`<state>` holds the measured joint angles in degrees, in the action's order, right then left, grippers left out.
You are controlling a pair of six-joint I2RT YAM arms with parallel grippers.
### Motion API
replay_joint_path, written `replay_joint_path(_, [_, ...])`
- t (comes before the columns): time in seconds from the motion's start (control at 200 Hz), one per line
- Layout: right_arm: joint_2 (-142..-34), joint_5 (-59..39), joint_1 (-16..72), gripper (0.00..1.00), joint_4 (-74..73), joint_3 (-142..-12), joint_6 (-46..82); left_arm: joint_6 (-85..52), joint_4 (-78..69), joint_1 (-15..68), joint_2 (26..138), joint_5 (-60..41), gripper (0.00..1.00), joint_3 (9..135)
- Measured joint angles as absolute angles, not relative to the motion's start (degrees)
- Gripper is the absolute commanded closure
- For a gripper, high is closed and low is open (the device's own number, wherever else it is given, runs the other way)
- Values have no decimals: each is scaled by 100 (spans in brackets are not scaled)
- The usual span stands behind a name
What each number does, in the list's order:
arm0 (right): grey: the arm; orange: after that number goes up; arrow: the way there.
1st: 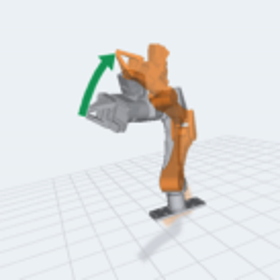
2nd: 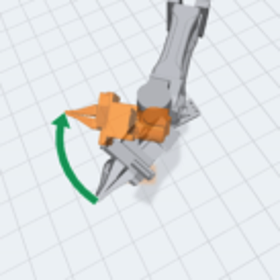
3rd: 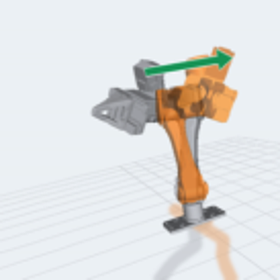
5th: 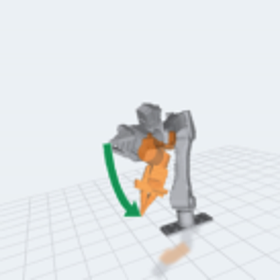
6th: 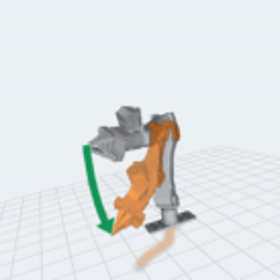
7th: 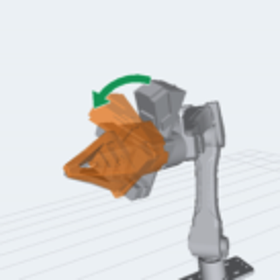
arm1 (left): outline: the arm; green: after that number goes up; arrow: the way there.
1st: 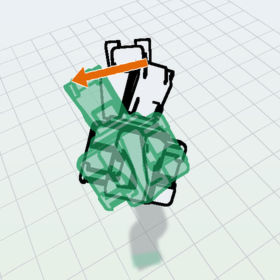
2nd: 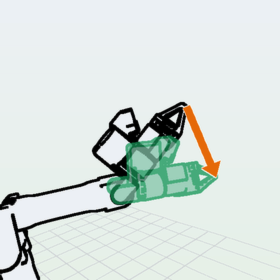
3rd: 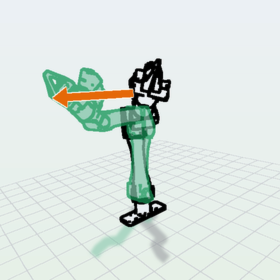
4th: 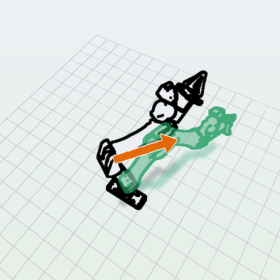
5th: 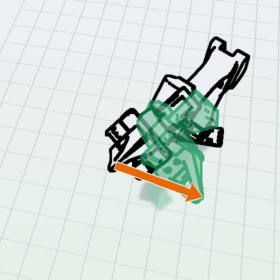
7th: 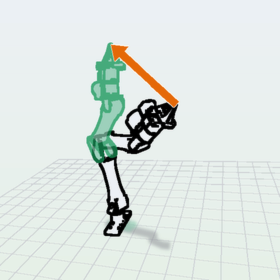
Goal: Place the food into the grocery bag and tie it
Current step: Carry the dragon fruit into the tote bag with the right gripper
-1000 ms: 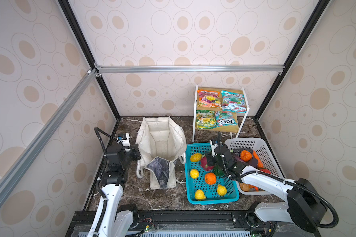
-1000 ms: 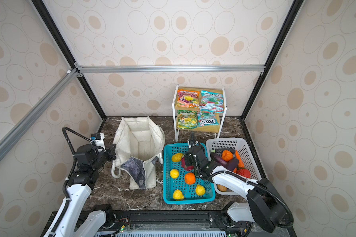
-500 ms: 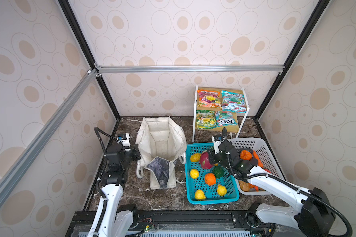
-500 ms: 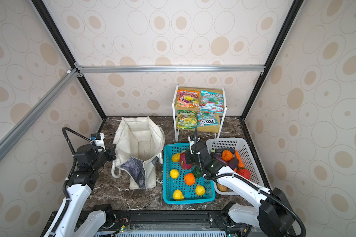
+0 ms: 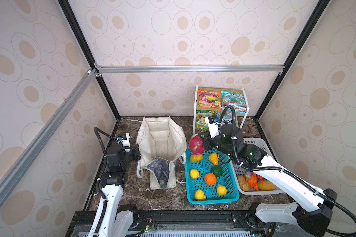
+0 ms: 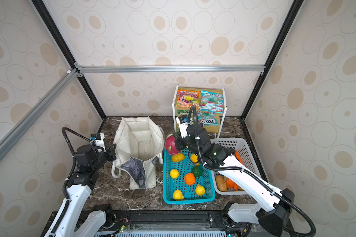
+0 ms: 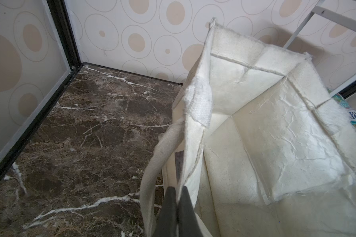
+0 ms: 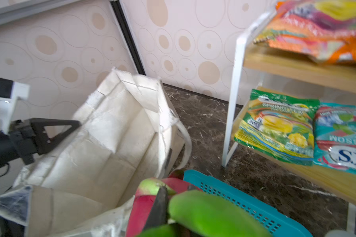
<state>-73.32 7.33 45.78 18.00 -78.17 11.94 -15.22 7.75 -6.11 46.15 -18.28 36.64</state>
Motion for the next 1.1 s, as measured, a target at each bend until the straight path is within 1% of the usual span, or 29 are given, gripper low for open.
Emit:
replay_joint_path(0.26, [-8335, 646, 4960, 100, 1911, -9109, 1299, -1525, 766, -611, 4593, -1914, 100, 3656])
replay_joint_path(0.535, [-10337, 110, 5304, 100, 2283, -10879, 1455, -1549, 676, -611, 4580, -2082, 100, 3621])
replay_joint_path(0.67, [-11343, -176, 5345, 100, 2714, -11609, 1588, -1557, 648, -611, 4528, -2143, 100, 3601])
replay_joint_path(0.83, [-12363, -287, 5354, 100, 3465, -12324, 1767, -1557, 644, -611, 4462, -2215, 100, 3590])
replay_joint_path(0.95, [-12895, -336, 5356, 100, 4005, -12606, 1881, -1559, 644, -611, 4405, -2246, 100, 3566])
replay_joint_path(1.1, [-13157, -388, 5380, 100, 4602, -12610, 1977, -1559, 644, -611, 4351, -2250, 100, 3557])
